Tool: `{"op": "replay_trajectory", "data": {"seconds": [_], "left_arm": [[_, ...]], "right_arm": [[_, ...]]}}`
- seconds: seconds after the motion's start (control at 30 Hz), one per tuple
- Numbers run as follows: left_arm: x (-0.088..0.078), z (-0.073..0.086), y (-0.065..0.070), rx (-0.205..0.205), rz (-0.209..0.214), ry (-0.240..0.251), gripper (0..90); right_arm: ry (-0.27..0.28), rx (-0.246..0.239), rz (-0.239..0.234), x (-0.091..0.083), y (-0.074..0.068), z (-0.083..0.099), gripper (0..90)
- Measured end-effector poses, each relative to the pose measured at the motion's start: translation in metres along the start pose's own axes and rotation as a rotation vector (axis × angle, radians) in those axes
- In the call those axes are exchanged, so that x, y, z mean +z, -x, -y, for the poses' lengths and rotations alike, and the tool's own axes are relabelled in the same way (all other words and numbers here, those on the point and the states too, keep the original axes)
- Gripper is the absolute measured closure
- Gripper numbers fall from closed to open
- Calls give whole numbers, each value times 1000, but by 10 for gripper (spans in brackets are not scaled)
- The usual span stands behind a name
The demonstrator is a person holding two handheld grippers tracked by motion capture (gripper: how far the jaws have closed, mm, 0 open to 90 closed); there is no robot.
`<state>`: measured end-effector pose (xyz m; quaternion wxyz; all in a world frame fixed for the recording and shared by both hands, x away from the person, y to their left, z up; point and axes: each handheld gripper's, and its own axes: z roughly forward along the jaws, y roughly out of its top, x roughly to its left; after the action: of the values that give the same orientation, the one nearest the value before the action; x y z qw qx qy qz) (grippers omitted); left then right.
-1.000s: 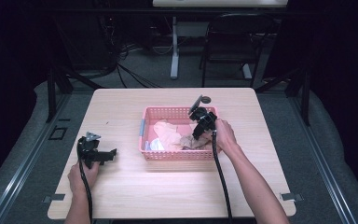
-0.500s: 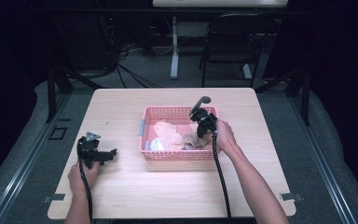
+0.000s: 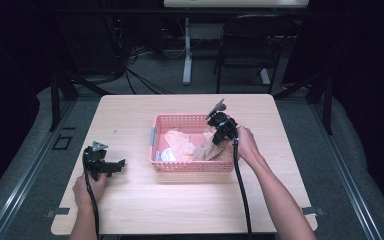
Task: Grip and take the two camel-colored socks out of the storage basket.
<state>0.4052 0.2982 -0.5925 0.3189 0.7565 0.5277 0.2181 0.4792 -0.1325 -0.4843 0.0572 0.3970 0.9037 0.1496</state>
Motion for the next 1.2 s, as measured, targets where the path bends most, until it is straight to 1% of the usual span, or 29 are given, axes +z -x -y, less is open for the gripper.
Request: {"op": "replay_trajectory", "data": {"seconds": [0.07,0.1,0.13,0.17,0.2,0.37,0.4,0.43,0.63,0.67,0.77,0.9,1.0,1.03,1.13,1.17,1.2], "left_arm": [[0,0,0,0,0,0,0],[0,0,0,0,0,0,0],[0,0,0,0,0,0,0],[0,0,0,0,0,0,0],[0,0,0,0,0,0,0],[0,0,0,0,0,0,0],[0,0,0,0,0,0,0],[0,0,0,0,0,0,0],[0,0,0,1,0,0,0],[0,0,0,1,0,0,0],[0,0,0,1,-1,-1,0],[0,0,0,0,-1,-1,0],[0,0,0,0,-1,-1,0],[0,0,0,1,-1,-1,0],[0,0,0,0,-1,-1,0],[0,0,0,0,-1,-1,0],[0,0,0,0,-1,0,0]], "right_arm": [[9,-14,8,-6,0,0,854],[14,-13,8,-10,-1,1,855],[31,-11,4,-12,-1,1,855],[31,-14,3,-16,-1,1,855],[47,-15,2,-19,-2,2,855],[69,-30,5,-34,-5,1,857],[82,-26,8,-39,-6,1,857],[82,-26,8,-39,-6,1,857],[105,-36,17,-56,-6,1,859],[116,-30,14,-58,-7,1,859],[131,-32,12,-68,-7,1,860],[132,-34,20,-73,-7,2,861],[148,-33,17,-80,-8,3,861],[139,-44,20,-82,-8,3,861],[148,-42,22,-86,-10,2,861],[142,-49,24,-88,-10,2,861],[152,-44,24,-89,-10,3,862]]}}
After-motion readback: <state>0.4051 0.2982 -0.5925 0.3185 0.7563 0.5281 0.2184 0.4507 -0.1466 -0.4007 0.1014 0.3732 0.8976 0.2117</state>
